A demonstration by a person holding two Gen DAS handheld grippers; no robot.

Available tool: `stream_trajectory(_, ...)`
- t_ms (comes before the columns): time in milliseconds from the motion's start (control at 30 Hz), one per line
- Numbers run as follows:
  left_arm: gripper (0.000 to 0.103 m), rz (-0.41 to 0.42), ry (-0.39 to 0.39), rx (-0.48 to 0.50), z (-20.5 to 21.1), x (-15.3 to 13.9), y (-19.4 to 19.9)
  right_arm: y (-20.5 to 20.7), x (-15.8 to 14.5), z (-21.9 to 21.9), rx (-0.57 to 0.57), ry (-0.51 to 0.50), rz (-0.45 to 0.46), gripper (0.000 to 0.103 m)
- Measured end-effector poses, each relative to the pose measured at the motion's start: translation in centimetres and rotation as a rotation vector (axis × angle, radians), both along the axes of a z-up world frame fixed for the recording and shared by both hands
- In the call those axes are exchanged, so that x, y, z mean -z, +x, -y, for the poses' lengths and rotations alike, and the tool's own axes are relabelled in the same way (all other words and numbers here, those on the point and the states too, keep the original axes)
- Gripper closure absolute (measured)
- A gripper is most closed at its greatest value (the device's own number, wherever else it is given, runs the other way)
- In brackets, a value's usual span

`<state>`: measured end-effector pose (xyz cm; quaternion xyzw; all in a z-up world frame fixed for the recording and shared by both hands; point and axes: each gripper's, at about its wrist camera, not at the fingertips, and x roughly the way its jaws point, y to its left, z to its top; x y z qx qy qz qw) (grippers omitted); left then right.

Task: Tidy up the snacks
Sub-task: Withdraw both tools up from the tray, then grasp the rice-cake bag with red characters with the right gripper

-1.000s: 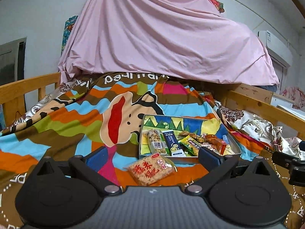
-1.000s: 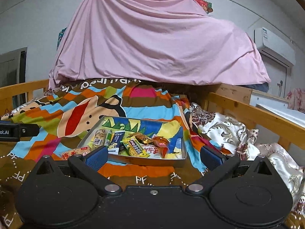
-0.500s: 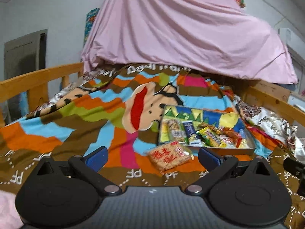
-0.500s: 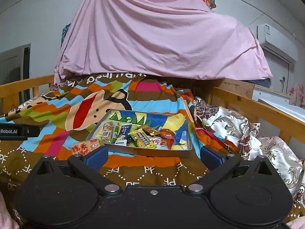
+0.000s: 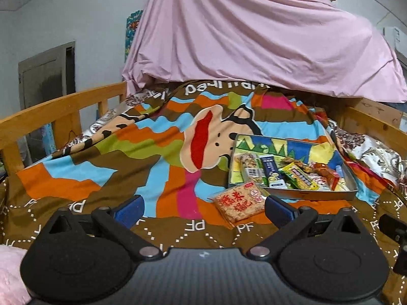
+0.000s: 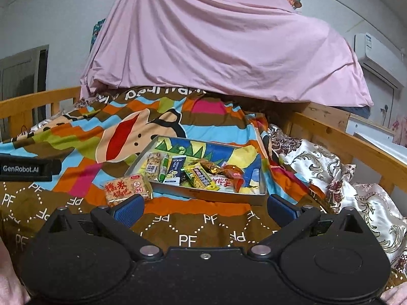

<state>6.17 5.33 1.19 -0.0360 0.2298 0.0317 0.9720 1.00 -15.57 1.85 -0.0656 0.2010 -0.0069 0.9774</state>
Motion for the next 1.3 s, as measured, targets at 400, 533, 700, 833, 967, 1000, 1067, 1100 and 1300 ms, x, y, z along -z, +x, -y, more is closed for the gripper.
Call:
stream_trajectory(400, 0.0, -0.053, -0.002, -0.029, -2.0, -0.9, 3.2, 4.2, 0.9, -0.8, -0.025, 0.006, -0.113, 0.001)
stream_trajectory(533, 0.0, -0.097, 0.008, 0.053, -3.6, -1.0, 7.3, 6.8, 2.1, -1.0, -0.037, 0.019, -0.159, 0.001)
stream_trajectory(700, 0.0, -0.129, 0.034, 0.15, -4.7, 0.0, 11.8, 10.1, 3.5, -1.2, -0.042, 0.027, -0.199, 0.001)
stream_trajectory(833, 0.0, -0.198, -0.036, 0.172, -5.4, 1.1, 14.9, 12.5, 4.7, -1.6, -0.04, 0.064, -0.24, 0.001)
stream_trajectory(967, 0.0, -0.237, -0.11, 0.166, -6.2, 1.7, 17.6, 15.7, 6.3, -3.4, -0.042, 0.126, -0.297, 0.001)
stream_trajectory(1000, 0.0, -0.239, -0.118, 0.165, -6.4, 1.8, 18.1, 16.4, 6.6, -4.0, -0.042, 0.144, -0.309, 0.001)
stream_trajectory(1067, 0.0, -0.236, -0.121, 0.162, -6.7, 2.1, 19.2, 18.0, 7.2, -5.3, -0.041, 0.183, -0.334, 0.001)
stream_trajectory(1100, 0.0, -0.235, -0.117, 0.162, -6.8, 2.4, 19.7, 18.9, 7.6, -6.1, -0.036, 0.206, -0.348, 0.001)
stream_trajectory(1300, 0.0, -0.251, -0.094, 0.131, -7.8, 4.2, 22.1, 23.0, 9.5, -9.8, 0.051, 0.342, -0.419, 0.001)
